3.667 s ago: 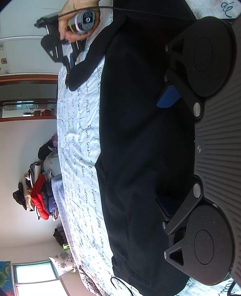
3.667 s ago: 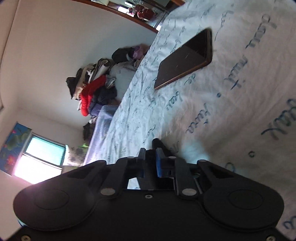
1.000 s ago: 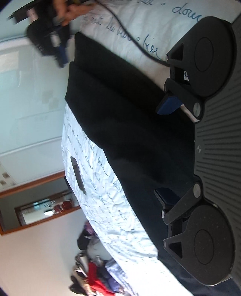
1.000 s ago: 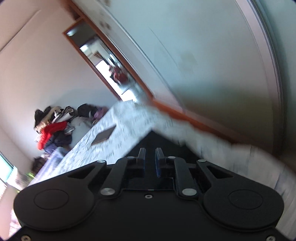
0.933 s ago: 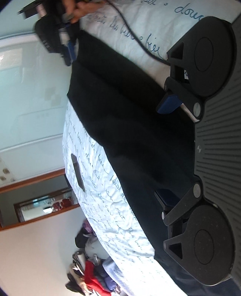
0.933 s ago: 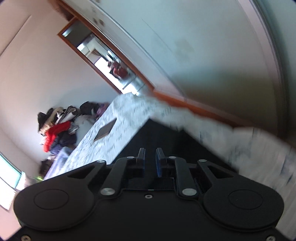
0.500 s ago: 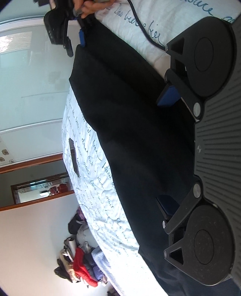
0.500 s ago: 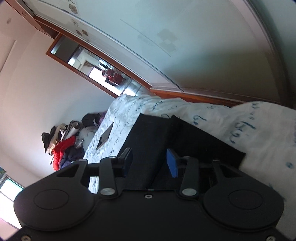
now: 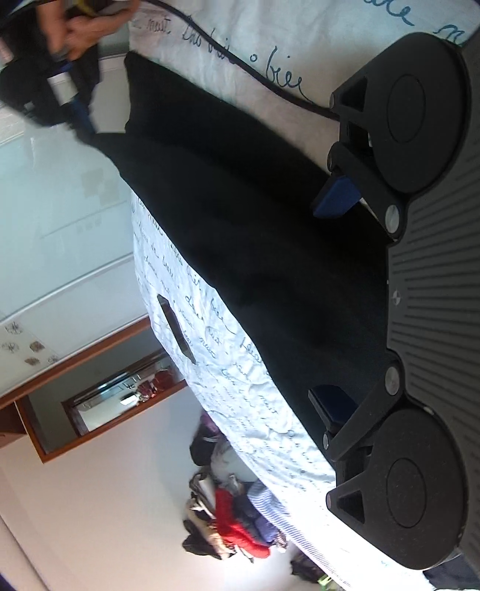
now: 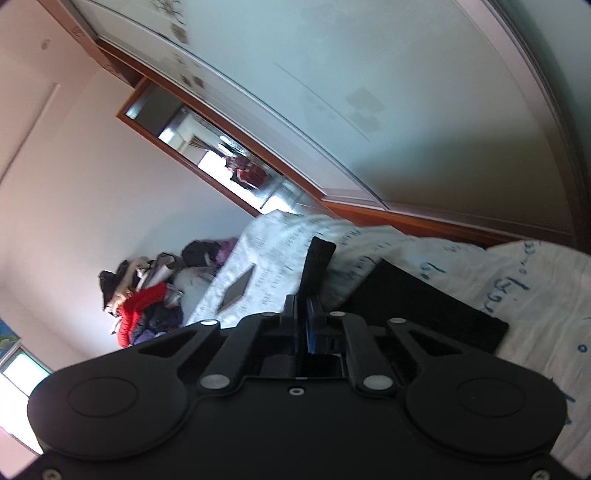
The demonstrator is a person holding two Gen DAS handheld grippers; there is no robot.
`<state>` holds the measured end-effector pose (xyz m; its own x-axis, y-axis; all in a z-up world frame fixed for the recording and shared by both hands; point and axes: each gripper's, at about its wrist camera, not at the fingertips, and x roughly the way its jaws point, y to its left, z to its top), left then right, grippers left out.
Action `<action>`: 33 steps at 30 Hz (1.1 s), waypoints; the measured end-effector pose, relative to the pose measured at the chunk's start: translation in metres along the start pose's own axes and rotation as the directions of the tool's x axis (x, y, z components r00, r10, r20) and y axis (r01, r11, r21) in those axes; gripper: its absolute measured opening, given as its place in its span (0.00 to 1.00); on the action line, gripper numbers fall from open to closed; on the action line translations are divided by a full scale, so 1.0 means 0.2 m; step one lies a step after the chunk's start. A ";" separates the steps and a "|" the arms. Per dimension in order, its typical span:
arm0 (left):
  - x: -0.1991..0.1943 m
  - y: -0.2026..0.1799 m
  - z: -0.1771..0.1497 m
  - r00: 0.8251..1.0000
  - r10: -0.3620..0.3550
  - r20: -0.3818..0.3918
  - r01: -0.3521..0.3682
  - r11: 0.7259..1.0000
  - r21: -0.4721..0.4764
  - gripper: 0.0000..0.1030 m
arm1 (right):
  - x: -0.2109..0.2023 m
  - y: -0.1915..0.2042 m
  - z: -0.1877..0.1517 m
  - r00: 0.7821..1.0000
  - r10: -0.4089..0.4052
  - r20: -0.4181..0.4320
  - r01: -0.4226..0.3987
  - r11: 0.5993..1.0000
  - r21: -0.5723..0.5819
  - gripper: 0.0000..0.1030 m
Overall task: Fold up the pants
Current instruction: 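Open the right tool and lift it off the pants, then grasp the pants edge again with the right tool near the left tool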
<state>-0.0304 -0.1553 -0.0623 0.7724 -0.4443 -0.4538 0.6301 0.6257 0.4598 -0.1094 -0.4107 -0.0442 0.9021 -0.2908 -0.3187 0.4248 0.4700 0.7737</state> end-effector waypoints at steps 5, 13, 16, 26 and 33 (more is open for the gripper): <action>0.03 0.01 0.03 1.000 -0.018 -0.018 0.017 1.000 -0.023 0.87 | -0.06 0.10 0.02 0.998 0.057 0.036 -0.056 0.998 -0.029 0.05; 0.05 0.06 0.06 0.992 -0.117 -0.047 0.111 0.988 -0.111 0.60 | -0.12 0.20 0.03 0.996 0.050 0.070 -0.041 0.990 -0.133 0.05; 0.05 0.12 0.03 0.986 -0.156 -0.055 0.142 0.969 -0.200 0.67 | -0.12 0.16 0.02 0.997 -0.051 0.060 0.063 0.974 -0.215 0.06; 0.00 0.39 -0.01 0.957 -0.281 -0.073 0.205 0.832 -0.515 0.79 | -0.14 0.28 -0.34 0.981 -0.194 -0.017 0.080 0.481 -0.873 0.28; -0.03 0.53 0.00 0.963 -0.255 -0.083 0.160 0.794 -0.587 0.80 | -0.21 0.52 -0.82 0.982 -0.029 -0.187 -0.188 -0.062 -0.980 0.40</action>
<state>0.0307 -0.0861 -0.0117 0.5768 -0.5344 -0.6178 0.5765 0.8021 -0.1556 -0.0906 -0.2130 -0.0410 0.8874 -0.1438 -0.4379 -0.1223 0.8426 -0.5244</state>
